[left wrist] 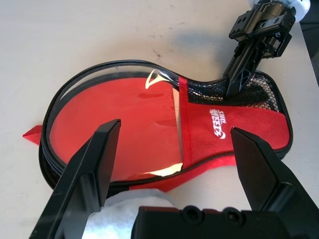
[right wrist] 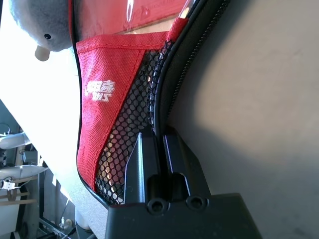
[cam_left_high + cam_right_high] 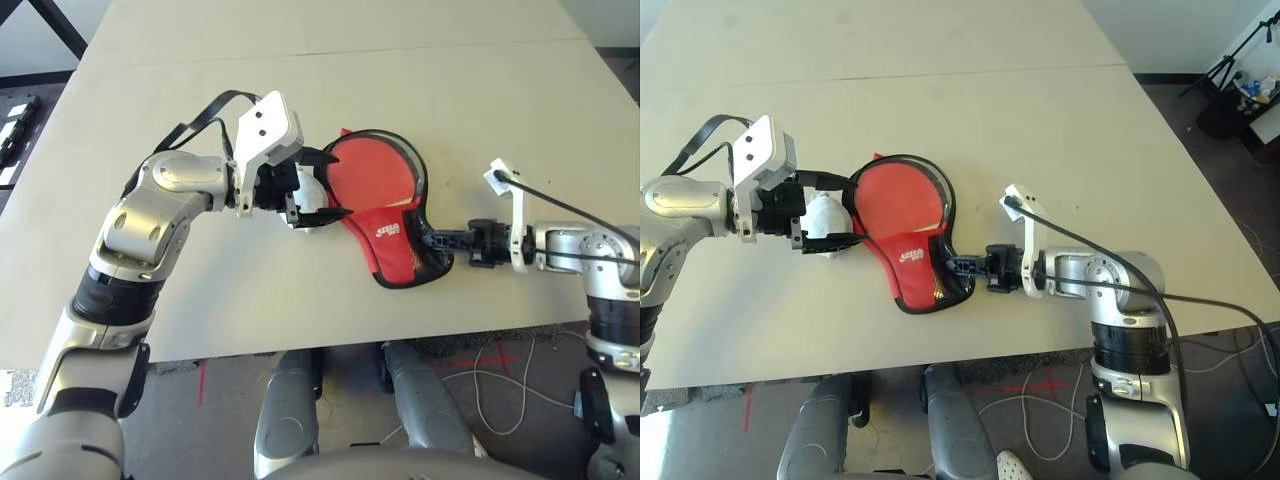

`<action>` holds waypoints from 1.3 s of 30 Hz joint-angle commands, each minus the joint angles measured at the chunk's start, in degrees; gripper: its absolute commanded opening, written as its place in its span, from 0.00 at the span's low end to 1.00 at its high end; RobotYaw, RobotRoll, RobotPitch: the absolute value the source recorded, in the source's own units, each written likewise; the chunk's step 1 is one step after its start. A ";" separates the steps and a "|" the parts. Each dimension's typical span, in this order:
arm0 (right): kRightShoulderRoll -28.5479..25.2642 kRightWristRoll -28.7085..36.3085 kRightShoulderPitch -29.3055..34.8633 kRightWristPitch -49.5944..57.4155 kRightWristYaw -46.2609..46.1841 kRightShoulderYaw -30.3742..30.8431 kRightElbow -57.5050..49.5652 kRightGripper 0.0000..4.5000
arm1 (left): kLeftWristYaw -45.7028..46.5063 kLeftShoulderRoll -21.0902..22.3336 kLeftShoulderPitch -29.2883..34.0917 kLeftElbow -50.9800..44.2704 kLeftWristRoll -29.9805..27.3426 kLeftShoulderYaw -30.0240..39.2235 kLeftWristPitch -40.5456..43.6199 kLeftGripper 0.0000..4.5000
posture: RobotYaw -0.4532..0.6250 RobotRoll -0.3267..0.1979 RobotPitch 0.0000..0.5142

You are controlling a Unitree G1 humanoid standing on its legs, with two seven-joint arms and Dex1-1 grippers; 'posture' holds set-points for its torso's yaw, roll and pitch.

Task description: Store the ping-pong paddle in its case and zip it.

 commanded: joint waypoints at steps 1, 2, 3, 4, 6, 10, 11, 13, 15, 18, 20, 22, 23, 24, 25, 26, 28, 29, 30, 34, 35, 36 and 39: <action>2.29 3.00 4.25 6.47 -1.56 1.85 -1.63 0.01 | -0.43 0.18 0.98 -0.58 0.39 -0.98 -0.32 1.00 | 0.40 0.62 0.52; 2.66 3.44 4.76 6.73 -2.00 1.76 -2.34 0.01 | -0.45 0.20 1.00 -0.52 0.42 -1.00 -0.36 1.00 | 0.40 0.62 0.52; 2.97 3.81 5.15 6.84 -2.46 1.67 -2.85 0.01 | -0.50 0.23 1.01 -0.49 0.43 -1.00 -0.39 1.00 | 0.40 0.62 0.52; 3.29 4.25 5.53 6.84 -2.97 1.58 -3.27 0.01 | -0.53 0.25 1.02 -0.44 0.47 -1.02 -0.44 1.00 | 0.40 0.62 0.52; 3.66 5.10 5.99 6.84 -3.85 1.41 -3.78 0.01 | -0.58 0.28 1.01 -0.37 0.49 -1.02 -0.49 1.00 | 0.40 0.62 0.52; 3.48 5.35 5.96 6.34 -5.12 1.56 -5.38 0.01 | -0.63 0.23 0.99 -0.23 0.54 -1.09 -0.53 1.00 | 0.40 0.62 0.52; 2.87 4.87 5.79 5.18 -5.48 2.09 -5.96 0.01 | -0.64 0.21 0.99 -0.20 0.56 -1.11 -0.53 1.00 | 0.40 0.62 0.52; 2.06 5.10 4.64 4.96 -5.37 2.18 -5.74 0.01 | -0.66 0.18 1.00 -0.19 0.58 -1.16 -0.53 1.00 | 0.39 0.62 0.52; 1.71 5.86 2.59 5.40 -4.97 1.18 -5.10 0.17 | -0.69 0.14 1.01 -0.15 0.61 -1.23 -0.55 1.00 | 0.39 0.62 0.52; 0.27 6.30 -0.31 5.41 -4.67 0.31 -4.07 0.37 | -0.74 0.12 1.07 -0.14 0.66 -1.31 -0.53 1.00 | 0.39 0.62 0.52; -2.02 6.38 -2.13 4.43 -3.65 0.46 -3.04 0.51 | -0.79 0.11 1.09 -0.05 0.78 -1.43 -0.60 1.00 | 0.39 0.62 0.52; -5.82 6.59 -3.26 1.84 -1.30 2.18 -2.64 0.65 | -0.86 0.13 1.07 -0.01 0.84 -1.50 -0.60 1.00 | 0.39 0.62 0.53; -7.87 6.45 -3.94 0.41 -0.16 3.06 -2.02 0.71 | -0.88 0.14 1.06 0.00 0.85 -1.51 -0.58 1.00 | 0.39 0.62 0.53; -9.48 6.24 -5.11 -0.62 0.63 3.12 -0.35 0.78 | -0.96 0.19 1.08 -0.02 0.86 -1.53 -0.59 1.00 | 0.39 0.62 0.53; -10.90 6.04 -5.98 -1.71 1.47 3.41 0.91 0.85 | -1.00 0.21 1.09 -0.02 0.89 -1.54 -0.60 1.00 | 0.39 0.62 0.53; -11.80 5.97 -6.54 -2.49 2.02 3.68 1.83 0.91 | -1.04 0.22 1.09 -0.02 0.92 -1.55 -0.61 1.00 | 0.39 0.62 0.53; -13.85 5.95 -7.11 -4.22 3.59 4.93 2.92 0.99 | -1.18 0.20 0.99 0.25 1.06 -1.60 -0.77 1.00 | 0.39 0.62 0.52; -15.13 5.61 -7.17 -5.78 4.70 5.81 3.31 0.99 | -1.20 0.18 0.96 0.29 1.08 -1.60 -0.77 1.00 | 0.39 0.62 0.52; -16.03 5.35 -7.25 -7.02 5.53 6.53 3.67 0.99 | -1.25 0.16 0.92 0.38 1.11 -1.60 -0.82 1.00 | 0.38 0.62 0.52; -17.72 3.85 -7.71 -11.86 7.28 8.31 5.90 0.99 | -1.42 0.26 0.92 0.48 1.21 -1.55 -0.95 1.00 | 0.38 0.62 0.52; -17.75 3.39 -7.69 -13.58 7.83 8.45 6.38 0.99 | -1.48 0.32 0.90 0.51 1.22 -1.49 -0.96 1.00 | 0.38 0.62 0.52; -17.73 3.05 -7.60 -15.31 8.42 8.45 6.75 0.99 | -1.53 0.39 0.90 0.52 1.22 -1.42 -0.95 1.00 | 0.38 0.62 0.52; -17.29 0.63 -6.92 -24.97 11.04 8.10 8.20 0.99 | -1.77 0.78 0.85 0.86 1.29 -1.12 -1.04 1.00 | 0.38 0.62 0.52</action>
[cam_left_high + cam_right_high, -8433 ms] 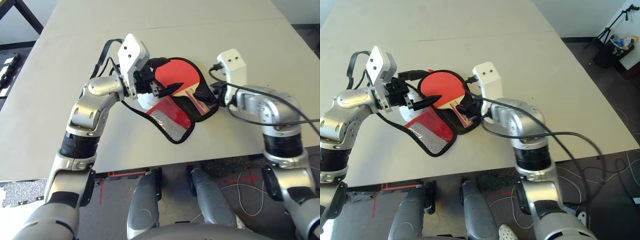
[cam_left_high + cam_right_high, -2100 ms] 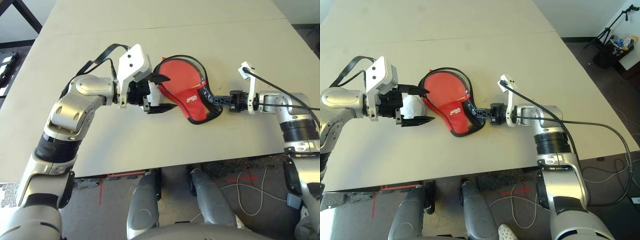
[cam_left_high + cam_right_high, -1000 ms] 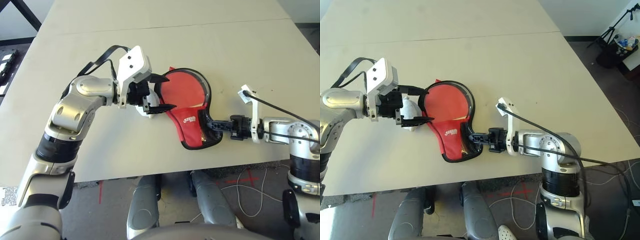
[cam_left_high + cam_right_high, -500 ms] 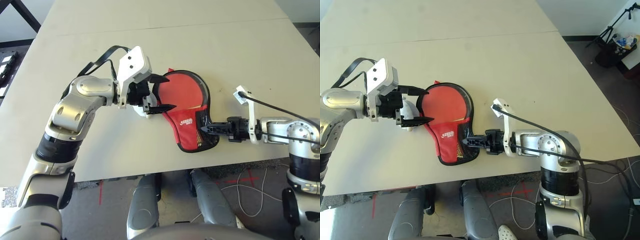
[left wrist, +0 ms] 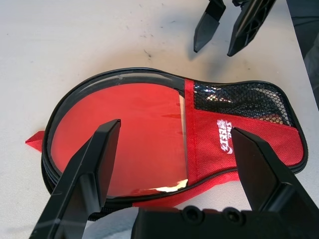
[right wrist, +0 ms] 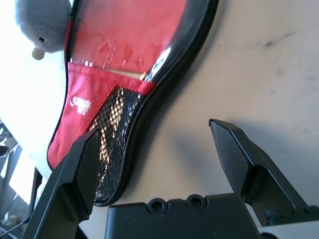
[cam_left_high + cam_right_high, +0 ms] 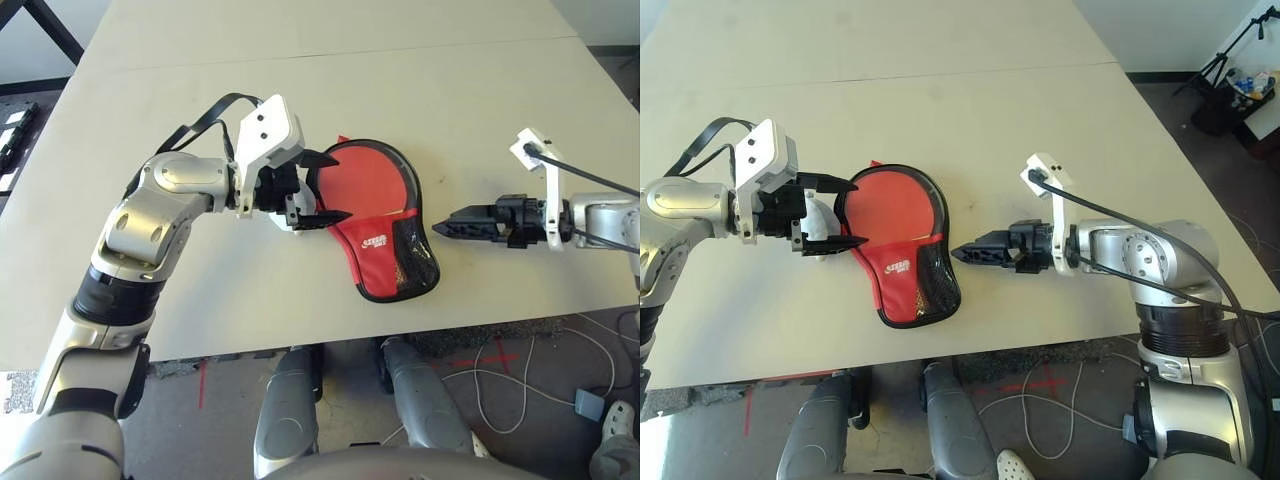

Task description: Store the ping-pong paddle in its case and zip it.

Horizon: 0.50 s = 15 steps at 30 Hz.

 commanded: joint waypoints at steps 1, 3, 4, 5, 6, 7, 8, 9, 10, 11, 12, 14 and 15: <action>0.45 -2.75 0.62 -10.72 3.03 -0.37 1.99 0.99 | -0.72 0.77 0.64 0.61 0.65 -0.74 -0.45 1.00 | 0.38 0.62 0.52; 1.39 -4.22 -0.05 -16.26 3.92 -0.90 4.56 0.99 | -0.76 0.91 0.55 0.88 0.74 -0.66 -0.57 1.00 | 0.38 0.62 0.52; 2.59 -5.82 -0.83 -21.94 4.18 -1.29 6.30 0.99 | -0.79 0.96 0.44 1.10 0.78 -0.58 -0.63 1.00 | 0.38 0.62 0.52; 3.81 -6.79 -1.82 -25.78 4.12 -1.72 7.99 0.99 | -0.78 0.97 0.33 1.31 0.84 -0.52 -0.68 1.00 | 0.38 0.62 0.52; 4.57 -8.32 -2.78 -29.85 4.84 -1.15 9.30 0.99 | -0.80 1.01 0.24 1.55 0.94 -0.45 -0.79 1.00 | 0.39 0.62 0.51; 5.40 -9.31 -3.46 -33.55 5.93 -0.78 10.27 0.99 | -0.85 1.02 0.20 1.73 0.99 -0.38 -0.89 1.00 | 0.39 0.62 0.51; 6.09 -10.05 -4.02 -35.70 6.57 -0.25 10.89 0.99 | -0.89 1.03 0.22 1.82 1.00 -0.29 -0.96 1.00 | 0.39 0.62 0.51; 6.83 -10.65 -4.59 -37.27 6.88 0.18 11.58 0.99 | -0.86 0.99 0.26 1.87 0.91 -0.13 -0.88 1.00 | 0.39 0.62 0.51; 7.60 -11.16 -5.17 -38.28 6.88 0.48 12.37 0.99 | -0.67 0.91 0.35 1.82 0.74 0.09 -0.57 1.00 | 0.39 0.62 0.51; 8.41 -11.95 -5.86 -39.44 7.13 1.18 13.30 0.99 | -0.49 0.89 0.44 1.76 0.59 0.28 -0.18 1.00 | 0.39 0.62 0.51; 9.34 -13.17 -6.52 -41.43 7.70 2.26 14.24 0.99 | -0.42 0.97 0.55 1.71 0.49 0.42 0.07 1.00 | 0.39 0.62 0.51; 11.19 -15.49 -7.78 -44.76 8.56 4.19 16.21 0.99 | -0.20 1.09 0.74 1.62 0.37 0.66 0.63 1.00 | 0.40 0.62 0.52; 12.15 -16.47 -8.47 -46.11 9.04 5.11 17.29 0.99 | -0.11 1.17 0.80 1.60 0.38 0.74 0.82 1.00 | 0.40 0.62 0.52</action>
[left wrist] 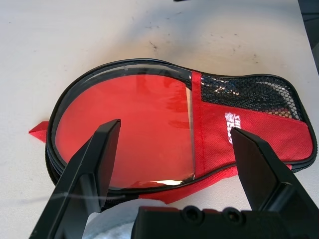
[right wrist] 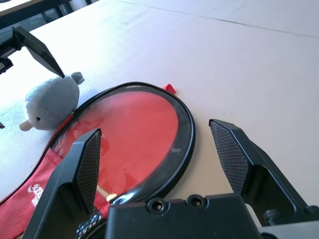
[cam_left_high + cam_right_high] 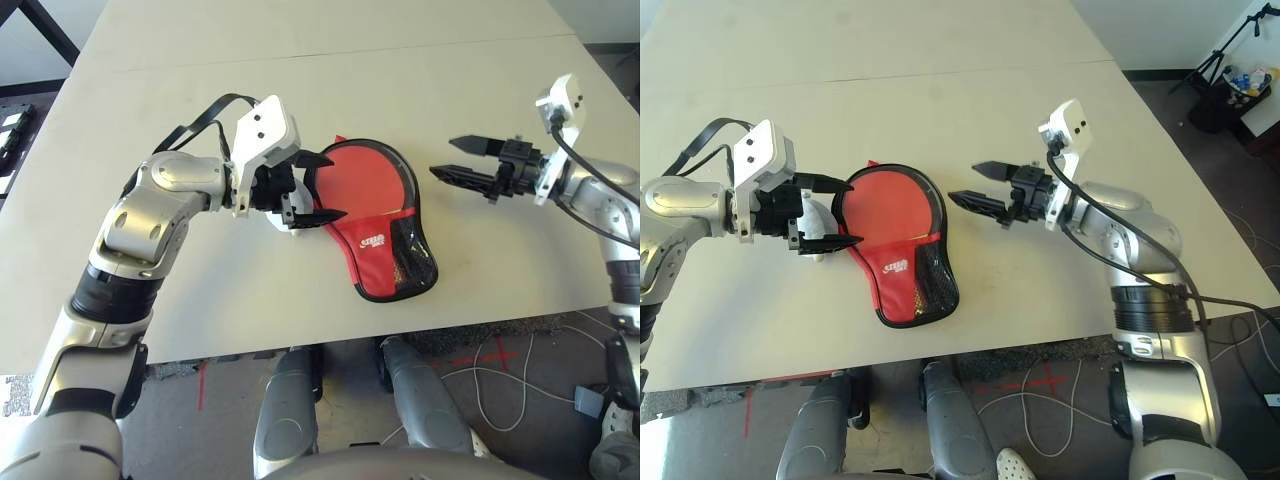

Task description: Store the ping-pong paddle in its case and zip it.

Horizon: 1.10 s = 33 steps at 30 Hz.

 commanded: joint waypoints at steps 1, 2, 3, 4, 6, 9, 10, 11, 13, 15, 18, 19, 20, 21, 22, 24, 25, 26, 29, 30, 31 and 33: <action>3.06 -4.21 -1.68 -5.58 2.44 4.34 3.90 0.99 | 0.40 0.82 0.88 -0.38 -0.15 0.42 1.42 1.00 | 0.40 0.62 0.52; 4.14 -5.16 -2.44 -6.73 3.04 5.36 5.27 0.99 | 0.62 0.92 0.92 -0.30 -0.05 0.51 1.64 1.00 | 0.40 0.62 0.52; 5.27 -6.36 -3.21 -8.46 3.86 6.54 6.88 0.99 | 0.76 1.07 0.98 -0.17 0.11 0.57 1.72 1.00 | 0.40 0.62 0.52; 6.15 -7.20 -3.82 -9.74 4.51 7.28 8.31 0.99 | 0.91 1.19 1.01 -0.10 0.20 0.60 1.78 1.00 | 0.41 0.62 0.52; 8.04 -8.45 -5.11 -11.86 5.33 8.17 11.50 0.99 | 1.38 1.29 1.10 -0.17 0.26 0.70 2.08 1.00 | 0.41 0.62 0.52; 10.90 -10.39 -6.91 -15.28 6.32 9.33 16.47 0.99 | 2.20 1.27 1.36 -0.56 0.05 0.99 2.75 1.00 | 0.42 0.62 0.52; 11.76 -11.18 -7.41 -16.36 6.47 9.71 17.90 0.99 | 2.69 1.39 1.56 -0.80 0.19 1.17 3.02 1.00 | 0.43 0.62 0.52; 12.50 -11.81 -7.85 -17.23 6.66 9.97 19.13 0.99 | 3.02 1.48 1.74 -0.96 0.20 1.37 3.24 1.00 | 0.43 0.62 0.52; 13.76 -12.91 -8.59 -18.84 7.16 10.41 21.30 0.99 | 3.63 1.91 2.22 -1.40 0.31 1.73 3.75 1.00 | 0.44 0.62 0.52; 15.33 -14.45 -9.52 -20.70 7.66 11.22 24.21 0.99 | 4.58 2.57 2.78 -1.77 0.57 2.21 4.60 1.00 | 0.44 0.62 0.52; 16.54 -16.36 -10.27 -22.67 8.23 11.79 27.21 0.99 | 5.42 3.02 3.13 -2.19 0.45 2.58 5.53 1.00 | 0.44 0.62 0.52; 16.63 -17.44 -10.32 -23.54 8.27 12.32 28.24 0.99 | 5.73 3.27 3.24 -2.37 0.48 2.67 6.11 1.00 | 0.44 0.62 0.52; 16.78 -18.37 -10.36 -24.01 8.12 12.76 29.34 0.99 | 6.05 3.55 3.34 -2.47 0.55 2.85 6.67 1.00 | 0.45 0.62 0.53; 16.90 -19.21 -10.40 -24.35 7.90 13.08 30.29 0.99 | 6.38 3.79 3.43 -2.57 0.53 3.12 7.23 1.00 | 0.45 0.62 0.53; 17.01 -19.75 -10.47 -24.60 7.78 13.18 30.96 0.99 | 6.62 3.98 3.49 -2.66 0.44 3.29 7.60 1.00 | 0.45 0.62 0.53; 17.17 -20.67 -10.63 -25.01 7.56 13.19 32.08 0.99 | 7.34 4.59 3.54 -2.88 0.18 3.69 9.34 1.00 | 0.45 0.62 0.54; 17.21 -21.12 -10.65 -25.14 7.42 13.17 32.54 0.99 | 7.64 5.00 3.62 -2.98 0.08 3.87 10.30 1.00 | 0.45 0.62 0.54; 17.23 -21.50 -10.65 -25.27 7.41 13.16 32.89 0.99 | 7.89 5.43 3.69 -3.07 0.07 3.96 11.24 1.00 | 0.45 0.62 0.54; 17.32 -22.09 -10.59 -25.48 7.51 12.99 33.37 0.99 | 8.81 6.10 3.97 -3.25 0.06 4.12 13.36 1.00 | 0.45 0.62 0.54; 17.37 -22.21 -10.55 -25.51 7.54 12.88 33.42 0.99 | 9.18 6.28 4.06 -3.29 0.21 4.09 13.84 1.00 | 0.45 0.62 0.54; 17.42 -22.29 -10.52 -25.47 7.53 12.79 33.41 0.99 | 9.34 6.37 4.16 -3.28 0.16 4.11 14.21 1.00 | 0.44 0.62 0.54; 17.46 -22.40 -10.41 -25.33 7.48 12.64 33.29 0.99 | 9.42 6.47 4.44 -3.40 -0.27 4.25 15.09 1.00 | 0.44 0.62 0.54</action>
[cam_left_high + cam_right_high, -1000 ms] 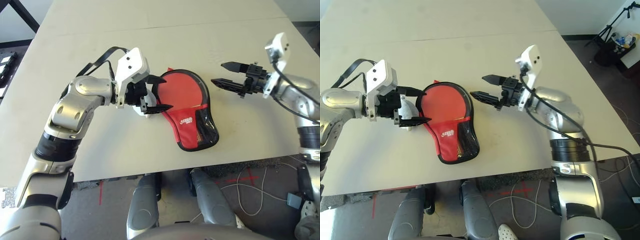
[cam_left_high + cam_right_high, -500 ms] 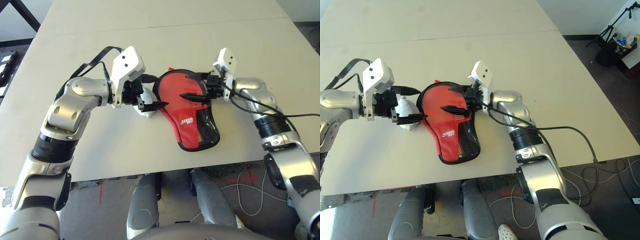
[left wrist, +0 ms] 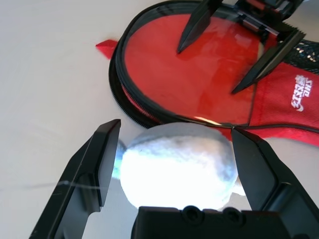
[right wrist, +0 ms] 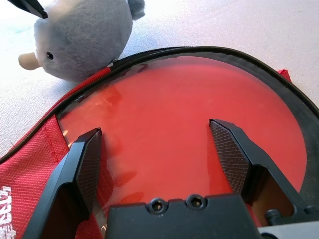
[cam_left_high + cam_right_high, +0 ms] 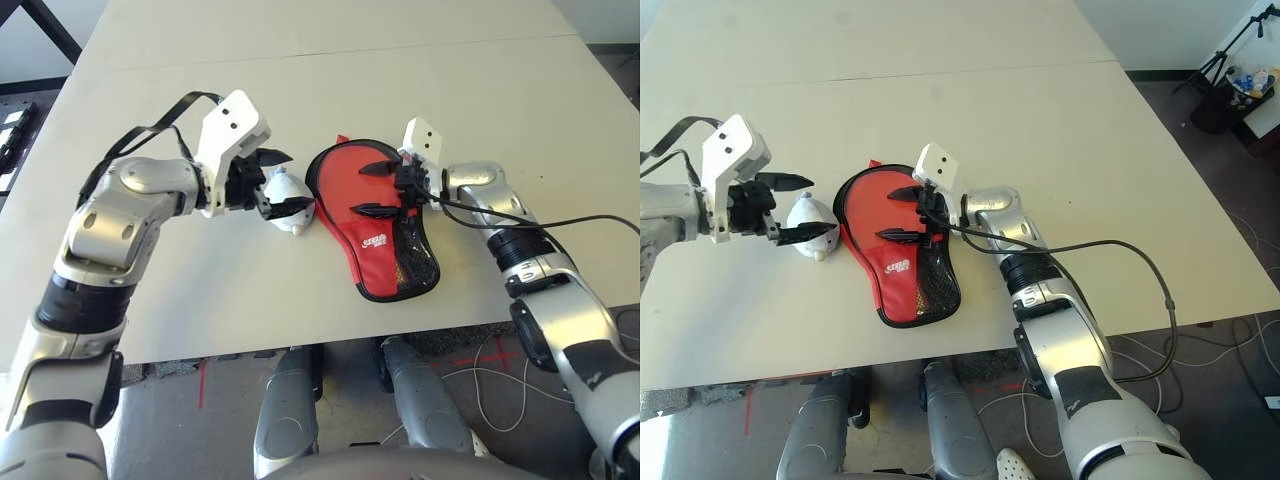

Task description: Store the ping-pong paddle in its case and zip it.

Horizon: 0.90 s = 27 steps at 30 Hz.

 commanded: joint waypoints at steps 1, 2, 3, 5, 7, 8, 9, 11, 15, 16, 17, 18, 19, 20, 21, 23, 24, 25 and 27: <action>0.32 -1.44 1.06 0.87 0.04 0.76 1.58 0.99 | 0.15 0.64 1.17 -1.15 -0.72 0.23 2.11 1.00 | 0.44 0.62 0.54; 0.30 -1.44 1.13 0.98 0.03 0.70 1.48 0.99 | 0.16 0.65 1.26 -1.25 -0.91 0.25 2.54 1.00 | 0.44 0.62 0.54; 0.29 -1.43 1.18 1.05 0.02 0.65 1.40 0.99 | 0.16 0.61 1.35 -1.34 -1.08 0.27 2.85 1.00 | 0.44 0.62 0.54; 0.27 -1.44 1.25 1.15 -0.08 0.56 1.32 0.99 | 0.09 0.38 1.62 -1.47 -1.59 0.16 3.65 1.00 | 0.44 0.62 0.54; 0.26 -1.42 1.32 1.24 -0.20 0.48 1.21 0.99 | 0.40 -0.03 1.91 -1.34 -1.77 -0.45 4.42 1.00 | 0.44 0.62 0.54; 0.26 -1.41 1.35 1.26 -0.23 0.46 1.14 0.99 | 0.61 -0.18 1.98 -1.21 -1.80 -0.71 4.76 1.00 | 0.44 0.62 0.54; 0.26 -1.39 1.38 1.31 -0.24 0.44 1.04 0.99 | 0.84 -0.30 1.96 -0.93 -1.75 -1.03 5.29 1.00 | 0.44 0.62 0.54; 0.26 -1.35 1.44 1.42 -0.27 0.40 0.84 0.99 | 1.24 -0.34 1.93 -0.41 -1.44 -1.63 6.06 1.00 | 0.44 0.62 0.54; 0.26 -1.19 1.52 1.67 -0.51 0.20 0.39 0.99 | 1.94 -0.23 1.94 0.85 -0.48 -3.20 6.67 1.00 | 0.43 0.62 0.55; 0.26 -1.17 1.53 1.70 -0.57 0.15 0.34 0.99 | 2.09 -0.21 1.98 1.10 -0.28 -3.49 6.61 1.00 | 0.43 0.62 0.55; 0.25 -1.15 1.57 1.75 -0.63 0.12 0.25 0.99 | 2.22 -0.22 2.02 1.30 -0.07 -3.75 6.54 1.00 | 0.43 0.62 0.55; 0.25 -1.15 1.61 1.80 -0.67 0.10 0.16 0.99 | 2.47 -0.33 2.06 1.48 0.08 -3.88 6.56 1.00 | 0.43 0.62 0.55; 0.25 -1.15 1.65 1.85 -0.71 0.08 0.07 0.99 | 2.97 -0.72 2.01 1.84 0.11 -3.89 6.93 1.00 | 0.43 0.62 0.55; 0.25 -1.14 1.70 1.93 -0.75 0.06 -0.05 0.99 | 3.40 -1.05 1.96 2.19 0.21 -3.92 7.17 1.00 | 0.43 0.62 0.55; 0.24 -1.13 1.76 2.00 -0.80 0.05 -0.18 1.00 | 3.63 -1.23 1.96 2.50 0.43 -4.10 7.16 0.96 | 0.43 0.62 0.55; 0.22 -1.12 1.87 2.12 -0.89 0.04 -0.41 1.00 | 3.51 -1.27 2.05 2.61 0.43 -4.36 7.61 0.87 | 0.43 0.62 0.55; 0.19 -1.11 1.89 2.15 -0.94 0.03 -0.41 1.00 | 3.39 -1.28 2.11 2.54 0.34 -4.48 7.87 0.81 | 0.43 0.62 0.55; 0.16 -1.12 1.91 2.15 -0.98 0.02 -0.39 1.00 | 3.36 -1.35 2.16 2.53 0.35 -4.66 7.94 0.73 | 0.43 0.62 0.55; 0.11 -1.13 2.03 2.22 -1.03 0.03 -0.48 1.00 | 3.38 -1.44 2.21 2.66 0.60 -5.09 7.77 0.60 | 0.42 0.62 0.56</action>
